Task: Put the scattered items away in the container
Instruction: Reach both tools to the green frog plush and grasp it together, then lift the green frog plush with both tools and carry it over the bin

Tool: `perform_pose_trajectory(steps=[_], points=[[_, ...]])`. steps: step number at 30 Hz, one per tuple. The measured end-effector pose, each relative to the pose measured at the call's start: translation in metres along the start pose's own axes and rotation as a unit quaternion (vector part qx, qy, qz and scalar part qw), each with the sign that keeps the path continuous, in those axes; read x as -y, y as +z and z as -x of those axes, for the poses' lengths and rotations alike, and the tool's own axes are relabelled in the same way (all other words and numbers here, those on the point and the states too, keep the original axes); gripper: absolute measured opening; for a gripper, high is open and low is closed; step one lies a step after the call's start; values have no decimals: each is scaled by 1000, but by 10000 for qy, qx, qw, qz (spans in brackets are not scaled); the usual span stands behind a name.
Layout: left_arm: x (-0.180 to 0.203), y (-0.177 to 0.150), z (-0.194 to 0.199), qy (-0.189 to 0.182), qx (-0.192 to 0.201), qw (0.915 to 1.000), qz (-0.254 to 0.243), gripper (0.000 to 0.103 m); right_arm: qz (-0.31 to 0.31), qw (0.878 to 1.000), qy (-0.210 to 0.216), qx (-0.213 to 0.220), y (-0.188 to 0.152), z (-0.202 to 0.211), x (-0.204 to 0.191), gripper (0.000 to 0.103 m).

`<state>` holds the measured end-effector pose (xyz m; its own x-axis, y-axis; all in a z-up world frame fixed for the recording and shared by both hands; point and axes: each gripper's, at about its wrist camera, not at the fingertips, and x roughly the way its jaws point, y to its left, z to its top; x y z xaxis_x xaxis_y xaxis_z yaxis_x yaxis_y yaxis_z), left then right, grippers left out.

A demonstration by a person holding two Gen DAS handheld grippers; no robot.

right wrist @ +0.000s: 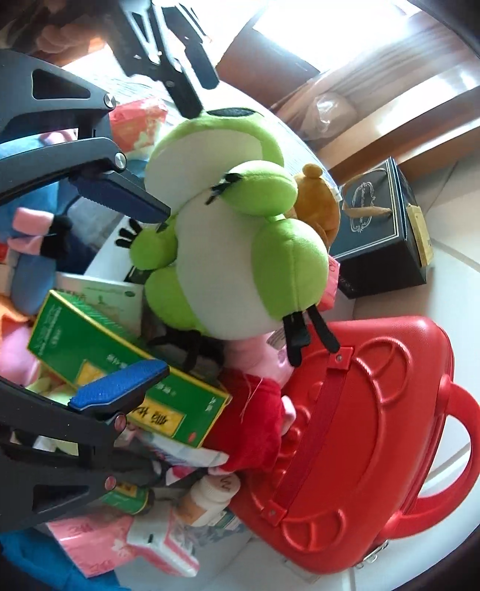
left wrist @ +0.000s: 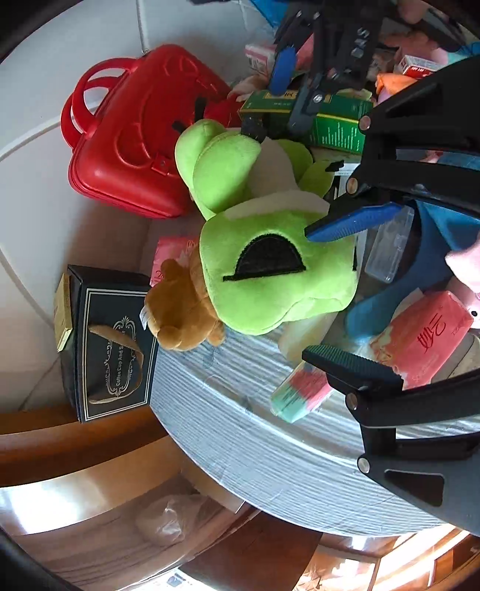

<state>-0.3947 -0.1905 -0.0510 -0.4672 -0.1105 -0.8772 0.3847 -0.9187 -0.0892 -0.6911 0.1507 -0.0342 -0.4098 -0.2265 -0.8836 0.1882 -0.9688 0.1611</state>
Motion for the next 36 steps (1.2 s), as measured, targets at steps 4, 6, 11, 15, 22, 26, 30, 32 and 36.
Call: perform_pose_trajectory(steps=[4, 6, 11, 15, 22, 26, 30, 32, 36], points=[[21, -15, -24, 14, -170, 9992, -349, 70, -11, 10000, 31, -29, 10, -16, 1, 82], [29, -15, -39, 165, -136, 9985, -506, 70, -68, 10000, 30, -25, 9, -22, 4, 91], [33, -7, -61, 205, -125, 9972, -713, 70, -131, 9995, 239, 179, 8, -26, 12, 98], [31, -1, -64, 94, -49, 9973, -731, 71, 4, 9981, 243, 566, 17, -18, 8, 100], [23, 1, -72, -154, 62, 9972, -734, 79, 255, 9953, 73, 927, 40, -26, -1, 77], [26, -1, -66, -170, 239, 9961, -832, 60, 145, 9966, 48, 806, 37, -34, -6, 61], [27, -5, -53, -163, 328, 9950, -929, 52, 97, 9965, 108, 820, 28, -21, -4, 56], [29, -7, -39, -103, 449, 9937, -1018, 51, 63, 9963, 131, 846, 23, -11, -4, 54], [33, -10, -1, -154, 706, 9918, -1050, 51, 82, 9941, 121, 1071, 17, 25, -10, 54]])
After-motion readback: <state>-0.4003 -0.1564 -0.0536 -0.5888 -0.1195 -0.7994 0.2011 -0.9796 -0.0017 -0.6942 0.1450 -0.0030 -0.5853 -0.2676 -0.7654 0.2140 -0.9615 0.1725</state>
